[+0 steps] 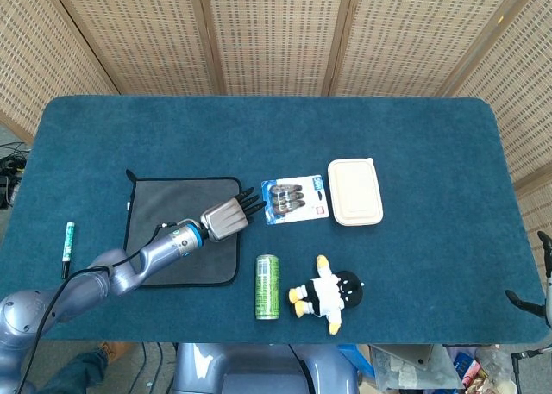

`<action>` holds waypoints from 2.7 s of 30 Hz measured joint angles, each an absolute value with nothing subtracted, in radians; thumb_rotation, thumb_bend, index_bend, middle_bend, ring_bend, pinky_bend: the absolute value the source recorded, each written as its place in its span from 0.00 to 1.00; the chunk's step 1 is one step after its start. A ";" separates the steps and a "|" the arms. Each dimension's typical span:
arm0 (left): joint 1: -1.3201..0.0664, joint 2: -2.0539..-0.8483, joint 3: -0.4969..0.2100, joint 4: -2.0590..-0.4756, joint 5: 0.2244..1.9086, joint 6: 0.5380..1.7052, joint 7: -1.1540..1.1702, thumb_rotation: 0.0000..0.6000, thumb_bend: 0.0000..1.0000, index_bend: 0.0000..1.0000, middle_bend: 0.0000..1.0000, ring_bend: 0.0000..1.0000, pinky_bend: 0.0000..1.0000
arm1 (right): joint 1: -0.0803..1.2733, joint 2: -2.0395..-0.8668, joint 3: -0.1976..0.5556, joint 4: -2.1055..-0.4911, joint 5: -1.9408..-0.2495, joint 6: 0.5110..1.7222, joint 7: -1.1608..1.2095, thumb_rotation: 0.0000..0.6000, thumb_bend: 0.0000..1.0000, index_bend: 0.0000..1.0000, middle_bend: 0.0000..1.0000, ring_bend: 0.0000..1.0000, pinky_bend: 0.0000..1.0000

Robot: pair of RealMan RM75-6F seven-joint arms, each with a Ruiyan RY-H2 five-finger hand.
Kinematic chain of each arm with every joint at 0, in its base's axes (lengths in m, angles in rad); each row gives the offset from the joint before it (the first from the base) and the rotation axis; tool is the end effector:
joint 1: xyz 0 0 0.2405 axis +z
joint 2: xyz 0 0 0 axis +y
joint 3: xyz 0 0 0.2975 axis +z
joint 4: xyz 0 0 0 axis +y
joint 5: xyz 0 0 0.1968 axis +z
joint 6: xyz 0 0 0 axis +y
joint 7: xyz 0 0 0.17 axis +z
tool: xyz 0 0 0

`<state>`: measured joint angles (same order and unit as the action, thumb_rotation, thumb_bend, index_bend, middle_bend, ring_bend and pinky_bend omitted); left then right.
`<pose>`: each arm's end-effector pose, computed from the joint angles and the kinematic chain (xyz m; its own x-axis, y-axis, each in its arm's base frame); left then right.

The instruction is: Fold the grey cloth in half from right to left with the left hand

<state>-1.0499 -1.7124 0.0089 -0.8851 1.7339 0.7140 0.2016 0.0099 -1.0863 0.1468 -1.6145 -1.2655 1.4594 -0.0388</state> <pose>-0.1294 0.4415 -0.0901 0.9088 -0.1760 0.3783 0.0943 -0.7966 -0.5972 -0.3872 -0.1951 0.2286 0.4297 0.0331 0.9024 -0.8697 0.2840 0.4037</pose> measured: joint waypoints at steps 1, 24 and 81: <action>-1.051 -1.712 0.010 -0.887 1.729 0.711 0.206 1.00 0.27 0.36 0.00 0.00 0.00 | 0.010 -1.086 0.147 -1.615 -1.266 1.460 -0.038 1.00 0.00 0.00 0.00 0.00 0.00; -1.052 -1.702 0.030 -0.911 1.675 0.712 0.249 1.00 0.33 0.45 0.00 0.00 0.00 | 0.010 -1.085 0.144 -1.619 -1.270 1.460 -0.038 1.00 0.00 0.00 0.00 0.00 0.00; -1.037 -1.697 0.057 -0.911 1.646 0.787 0.219 1.00 0.50 0.64 0.00 0.00 0.00 | 0.006 -1.077 0.142 -1.624 -1.277 1.461 -0.020 1.00 0.00 0.00 0.00 0.00 0.00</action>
